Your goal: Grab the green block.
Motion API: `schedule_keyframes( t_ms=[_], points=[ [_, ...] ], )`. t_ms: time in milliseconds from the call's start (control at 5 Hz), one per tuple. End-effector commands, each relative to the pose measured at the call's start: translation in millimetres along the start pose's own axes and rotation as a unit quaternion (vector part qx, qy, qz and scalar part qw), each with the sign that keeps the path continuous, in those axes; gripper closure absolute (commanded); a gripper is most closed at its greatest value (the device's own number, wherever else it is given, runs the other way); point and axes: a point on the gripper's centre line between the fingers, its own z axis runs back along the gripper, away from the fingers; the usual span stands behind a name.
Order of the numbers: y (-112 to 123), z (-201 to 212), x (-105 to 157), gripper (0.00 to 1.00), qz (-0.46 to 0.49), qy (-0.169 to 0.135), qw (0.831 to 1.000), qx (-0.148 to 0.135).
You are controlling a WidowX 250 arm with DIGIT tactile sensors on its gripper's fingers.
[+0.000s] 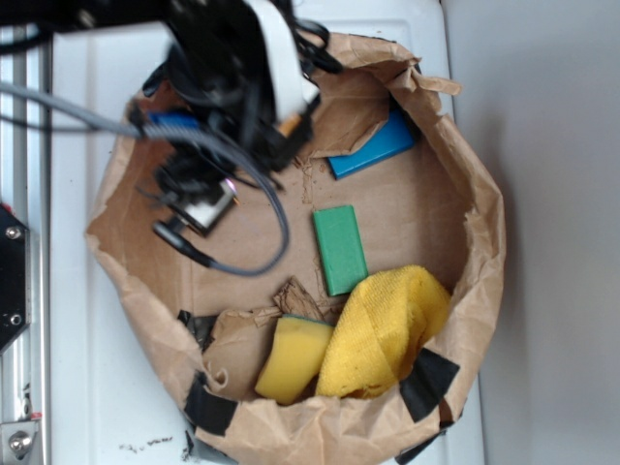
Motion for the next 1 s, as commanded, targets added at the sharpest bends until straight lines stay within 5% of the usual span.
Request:
schedule_keyframes(
  t_ms=[0,400,800],
  points=[
    [-5,-26,18,0.00,-0.035,-0.002,0.999,0.037],
    [-3,-39,-4,0.00,-0.058,-0.016,0.997,0.046],
    [-13,-30,-1,0.00,-0.077,0.014,0.997,0.013]
  ],
)
